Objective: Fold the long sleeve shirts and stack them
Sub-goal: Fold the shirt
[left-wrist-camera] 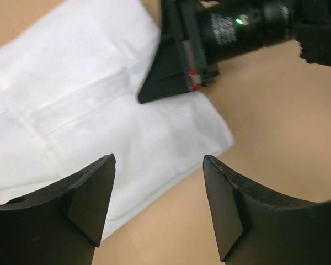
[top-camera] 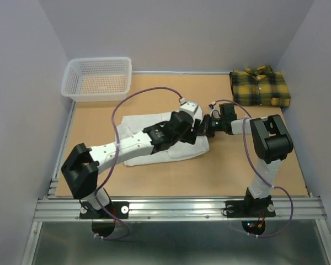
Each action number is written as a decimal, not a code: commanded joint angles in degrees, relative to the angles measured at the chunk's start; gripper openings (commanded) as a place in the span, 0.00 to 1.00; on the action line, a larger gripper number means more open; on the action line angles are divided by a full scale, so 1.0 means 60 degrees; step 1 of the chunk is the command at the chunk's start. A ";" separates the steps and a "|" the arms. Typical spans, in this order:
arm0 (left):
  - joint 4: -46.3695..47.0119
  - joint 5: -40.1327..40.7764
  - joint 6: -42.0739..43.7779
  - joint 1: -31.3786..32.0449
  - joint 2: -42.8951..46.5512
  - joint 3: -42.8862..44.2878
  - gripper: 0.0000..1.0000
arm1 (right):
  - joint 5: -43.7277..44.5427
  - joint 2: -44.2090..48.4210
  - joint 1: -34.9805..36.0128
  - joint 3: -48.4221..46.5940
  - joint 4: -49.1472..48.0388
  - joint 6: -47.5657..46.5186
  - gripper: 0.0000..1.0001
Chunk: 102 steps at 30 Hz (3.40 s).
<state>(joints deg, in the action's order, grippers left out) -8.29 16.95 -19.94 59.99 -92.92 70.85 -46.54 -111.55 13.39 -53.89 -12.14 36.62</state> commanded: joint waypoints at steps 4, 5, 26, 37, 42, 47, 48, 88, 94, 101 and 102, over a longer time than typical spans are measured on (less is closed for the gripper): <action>-0.0155 -0.1008 -0.0514 -0.2478 0.2448 -0.0996 0.76 | 0.1234 0.0545 -0.0810 -0.2528 0.5850 -0.4283 0.01; -0.0214 -0.1038 -0.0543 -0.2715 0.2624 -0.1346 0.76 | 0.1471 0.0515 -0.0810 -0.3156 0.6296 -0.4577 0.01; 0.2422 -0.4758 -0.2550 -0.7068 0.1924 -0.5070 0.60 | 0.5486 -0.0130 -0.0342 -0.7454 1.0520 -0.7773 0.01; 0.3052 -0.4861 -0.3106 -0.7068 0.0605 -0.5187 0.39 | 0.5881 -0.0056 -0.0093 -0.7527 1.0520 -0.7788 0.02; 0.3154 -0.4847 -0.3385 -0.7068 0.0297 -0.5362 0.26 | 0.6818 0.0104 0.0141 -0.7761 1.0534 -0.7759 0.02; 0.3330 -0.4919 -0.3517 -0.7068 0.0209 -0.5494 0.21 | 0.8561 0.0353 0.0974 -0.8113 1.0520 -0.7730 0.01; 0.3345 -0.4949 -0.3546 -0.7054 0.0195 -0.5480 0.21 | 0.8839 0.0354 0.1151 -0.8171 1.0520 -0.7744 0.02; 0.4180 -0.5403 -0.4425 -0.6760 -0.0011 -0.6051 0.20 | 1.2123 -0.3411 0.6440 -1.1263 1.1926 -0.4421 0.29; 0.4210 -0.5462 -0.4425 -0.6760 0.0018 -0.6037 0.20 | 1.1830 -0.3396 0.6441 -1.1438 1.1809 -0.3629 0.41; 0.4224 -0.5462 -0.4396 -0.6746 0.0063 -0.6051 0.19 | 1.1478 -0.3206 0.6441 -1.1556 1.1326 -0.3115 0.36; 0.4224 -0.5476 -0.4396 -0.6746 0.0048 -0.6051 0.19 | 1.1464 -0.3206 0.6455 -1.1570 1.1296 -0.3115 0.34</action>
<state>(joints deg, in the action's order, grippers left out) 20.10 -16.08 -47.07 19.00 -92.84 36.34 23.44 -132.05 51.46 -120.18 58.37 15.16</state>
